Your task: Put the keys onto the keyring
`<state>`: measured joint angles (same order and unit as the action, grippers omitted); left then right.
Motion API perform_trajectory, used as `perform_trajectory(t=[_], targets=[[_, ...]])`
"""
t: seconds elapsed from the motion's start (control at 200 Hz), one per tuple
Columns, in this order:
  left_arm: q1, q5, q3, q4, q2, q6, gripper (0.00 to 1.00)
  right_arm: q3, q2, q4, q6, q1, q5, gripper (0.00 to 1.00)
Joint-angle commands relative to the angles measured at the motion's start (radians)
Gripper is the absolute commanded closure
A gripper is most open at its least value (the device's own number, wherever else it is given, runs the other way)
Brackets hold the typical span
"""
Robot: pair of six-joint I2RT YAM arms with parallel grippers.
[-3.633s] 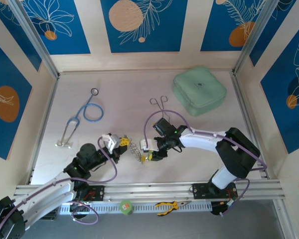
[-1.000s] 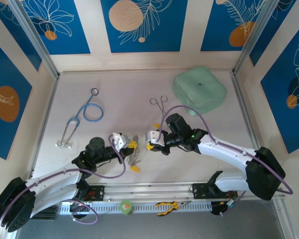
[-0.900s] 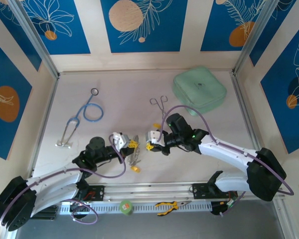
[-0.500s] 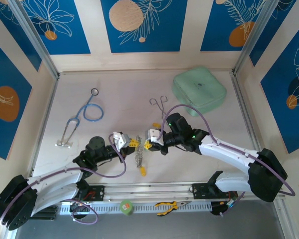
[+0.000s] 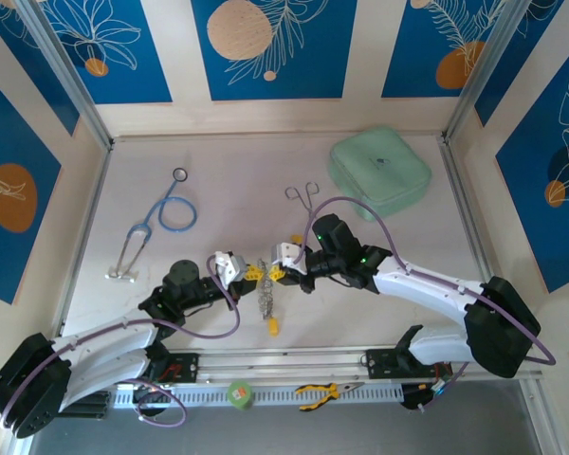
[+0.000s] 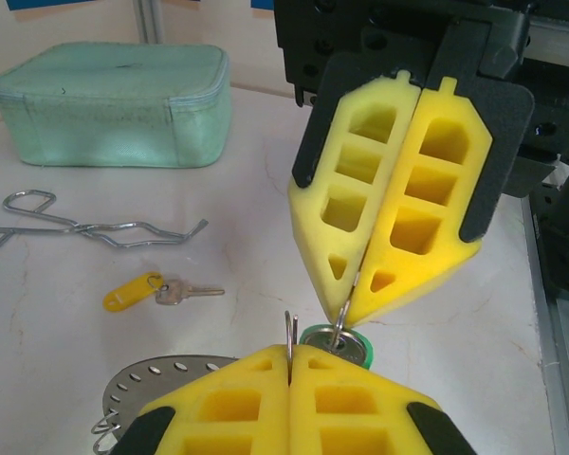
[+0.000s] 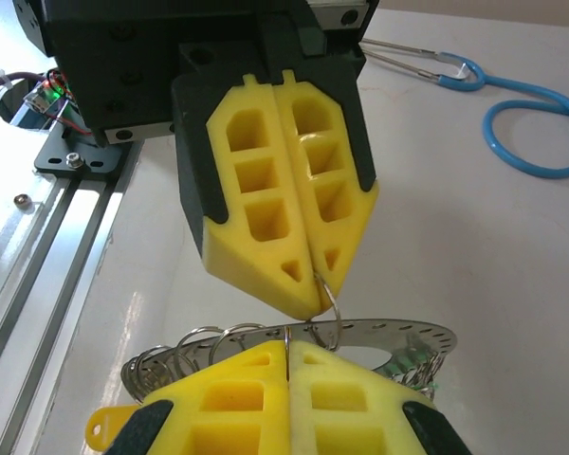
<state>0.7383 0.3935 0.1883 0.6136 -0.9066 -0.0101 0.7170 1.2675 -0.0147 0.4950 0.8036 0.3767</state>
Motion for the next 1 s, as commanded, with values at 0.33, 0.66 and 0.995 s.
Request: perform_trajectory(t=[0.33,0.66,0.995], targets=[[0.011,0.043,0.023,0.055,0.006,-0.024,1.00,0.047,0.038,-0.018,-0.038,0.000,-0.055,1.00],[0.011,0.031,0.019,0.048,0.014,-0.033,1.00,0.053,0.046,0.002,-0.077,-0.018,-0.046,1.00],[0.012,0.008,0.020,0.028,0.029,-0.048,1.00,0.051,0.041,0.013,-0.094,-0.032,-0.018,1.00]])
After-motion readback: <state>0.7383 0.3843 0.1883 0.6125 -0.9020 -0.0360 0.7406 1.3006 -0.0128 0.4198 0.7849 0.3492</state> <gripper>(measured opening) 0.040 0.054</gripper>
